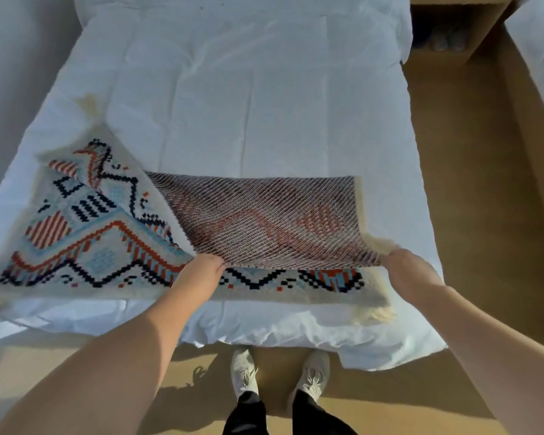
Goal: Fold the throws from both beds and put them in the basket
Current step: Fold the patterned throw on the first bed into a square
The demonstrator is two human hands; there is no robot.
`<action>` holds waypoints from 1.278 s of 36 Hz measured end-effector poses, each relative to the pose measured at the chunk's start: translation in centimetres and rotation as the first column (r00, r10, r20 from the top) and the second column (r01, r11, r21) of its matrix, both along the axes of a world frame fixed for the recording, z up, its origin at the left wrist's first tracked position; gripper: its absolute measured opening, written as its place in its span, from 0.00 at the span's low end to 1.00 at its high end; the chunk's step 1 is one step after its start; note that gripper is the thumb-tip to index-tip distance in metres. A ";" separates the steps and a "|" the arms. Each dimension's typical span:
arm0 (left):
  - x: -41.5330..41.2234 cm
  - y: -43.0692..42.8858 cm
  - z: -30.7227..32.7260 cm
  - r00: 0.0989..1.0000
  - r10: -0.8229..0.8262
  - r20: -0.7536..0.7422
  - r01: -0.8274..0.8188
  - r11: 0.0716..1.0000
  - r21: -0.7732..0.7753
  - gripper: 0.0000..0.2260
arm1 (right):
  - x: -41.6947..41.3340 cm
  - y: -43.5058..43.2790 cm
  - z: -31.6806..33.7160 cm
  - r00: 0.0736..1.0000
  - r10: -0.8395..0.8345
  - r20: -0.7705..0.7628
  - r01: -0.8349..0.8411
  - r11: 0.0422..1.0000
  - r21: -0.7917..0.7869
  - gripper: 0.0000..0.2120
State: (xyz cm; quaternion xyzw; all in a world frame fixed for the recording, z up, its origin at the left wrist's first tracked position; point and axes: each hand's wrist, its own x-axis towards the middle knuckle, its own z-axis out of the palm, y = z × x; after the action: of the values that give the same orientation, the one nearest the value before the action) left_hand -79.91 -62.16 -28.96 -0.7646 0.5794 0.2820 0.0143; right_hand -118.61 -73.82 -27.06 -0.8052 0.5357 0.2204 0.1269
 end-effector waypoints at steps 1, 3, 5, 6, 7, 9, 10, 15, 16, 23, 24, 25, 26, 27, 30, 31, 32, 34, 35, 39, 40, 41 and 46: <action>0.0 0.4 -0.7 1.000 0.009 -0.006 -0.009 1.000 0.004 0.15 | -0.1 0.6 -0.7 1.000 0.000 -0.008 0.000 1.000 0.012 0.20; -0.2 1.3 -2.3 1.000 0.023 -0.014 -0.023 1.000 0.019 0.14 | -0.1 1.6 -2.2 0.999 -0.003 -0.039 0.004 0.999 0.039 0.18; -0.3 2.1 -4.2 0.999 0.035 -0.034 -0.033 0.998 0.046 0.13 | -0.5 2.7 -4.4 0.998 -0.002 -0.057 0.006 0.998 0.063 0.17; -0.4 2.6 -5.3 0.998 0.042 -0.049 -0.039 0.998 0.053 0.12 | -0.7 3.2 -5.5 0.998 0.001 -0.062 0.004 0.997 0.079 0.17; -0.3 3.0 -6.3 0.997 0.045 -0.058 -0.042 0.998 0.054 0.11 | -0.8 3.8 -6.6 0.998 0.013 -0.067 -0.007 0.996 0.093 0.16; 0.0 3.7 -8.9 0.998 0.042 -0.054 -0.039 0.997 0.065 0.10 | -0.6 4.6 -9.0 0.997 0.034 -0.076 -0.024 0.992 0.124 0.16; 0.0 3.9 -9.6 0.999 0.030 -0.034 -0.027 0.997 0.079 0.11 | -0.6 5.0 -9.8 0.996 0.052 -0.076 -0.042 0.990 0.133 0.16; -0.8 4.1 -11.3 0.991 -0.103 0.089 0.092 0.988 0.126 0.16 | -0.3 6.1 -12.3 0.969 0.202 -0.143 -0.183 0.974 0.133 0.16; -0.8 4.1 -11.5 0.985 -0.125 0.117 0.106 0.982 0.156 0.18 | -0.1 6.2 -12.4 0.960 0.213 -0.181 -0.191 0.973 0.131 0.17; -0.4 5.0 -9.4 0.980 -0.131 0.153 0.106 0.981 0.161 0.23 | 1.5 6.0 -10.4 0.934 0.217 -0.283 -0.175 0.971 0.165 0.18; -0.2 5.1 -8.6 0.984 -0.115 0.135 0.094 0.984 0.153 0.23 | 1.8 5.9 -9.6 0.935 0.218 -0.281 -0.174 0.970 0.172 0.17; 0.0 5.2 -7.7 0.987 -0.101 0.123 0.082 0.985 0.155 0.24 | 2.2 5.7 -8.7 0.936 0.215 -0.277 -0.173 0.971 0.167 0.16; 0.2 5.3 -6.7 0.989 -0.086 0.118 0.067 0.985 0.158 0.24 | 2.7 5.5 -7.7 0.941 0.200 -0.274 -0.158 0.973 0.166 0.15; 0.4 5.5 -5.7 0.991 -0.070 0.114 0.051 0.985 0.163 0.25 | 3.2 5.3 -6.7 0.948 0.179 -0.264 -0.138 0.976 0.167 0.15; 1.3 6.0 -2.5 0.996 0.016 0.093 -0.030 0.988 0.153 0.25 | 5.5 4.8 -3.6 0.974 0.095 -0.205 -0.054 0.979 0.197 0.13; 1.7 6.1 -1.2 0.995 0.055 0.082 -0.067 0.986 0.153 0.25 | 6.3 4.6 -2.4 0.983 0.070 -0.170 -0.035 0.979 0.203 0.11; 2.0 6.2 0.1 0.993 0.092 0.073 -0.102 0.983 0.153 0.25 | 7.1 4.5 -1.2 0.989 0.059 -0.137 -0.031 0.980 0.197 0.08; 2.8 6.8 2.8 0.986 0.155 0.065 -0.163 0.977 0.138 0.24 | 8.9 4.5 1.3 0.993 0.079 -0.087 -0.062 0.982 0.177 0.09; 3.2 7.1 4.1 0.982 0.176 0.061 -0.182 0.977 0.114 0.23 | 9.9 4.6 2.5 0.993 0.097 -0.069 -0.085 0.983 0.162 0.10; 5.8 8.7 8.1 0.972 0.231 0.034 -0.233 0.971 0.056 0.22 | 14.2 5.0 6.9 0.990 0.137 -0.012 -0.135 0.984 0.115 0.10; 6.7 9.1 8.7 0.966 0.257 0.030 -0.258 0.964 0.058 0.22 | 15.2 5.1 7.8 0.991 0.135 0.013 -0.136 0.985 0.107 0.10; 7.7 9.5 9.3 0.959 0.284 0.021 -0.285 0.957 0.064 0.23 | 16.3 5.2 8.6 0.991 0.131 0.042 -0.135 0.985 0.105 0.11; 13.4 12.2 11.3 0.955 0.297 0.017 -0.297 0.955 -0.004 0.20 | 21.7 6.4 10.8 0.986 0.087 0.139 -0.095 0.994 0.056 0.10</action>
State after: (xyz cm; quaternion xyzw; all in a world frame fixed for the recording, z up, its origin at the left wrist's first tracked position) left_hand -66.49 -50.01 -17.62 -0.8453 0.4583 0.2737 -0.0237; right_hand -96.93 -67.43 -16.22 -0.8377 0.4812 0.1870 0.1783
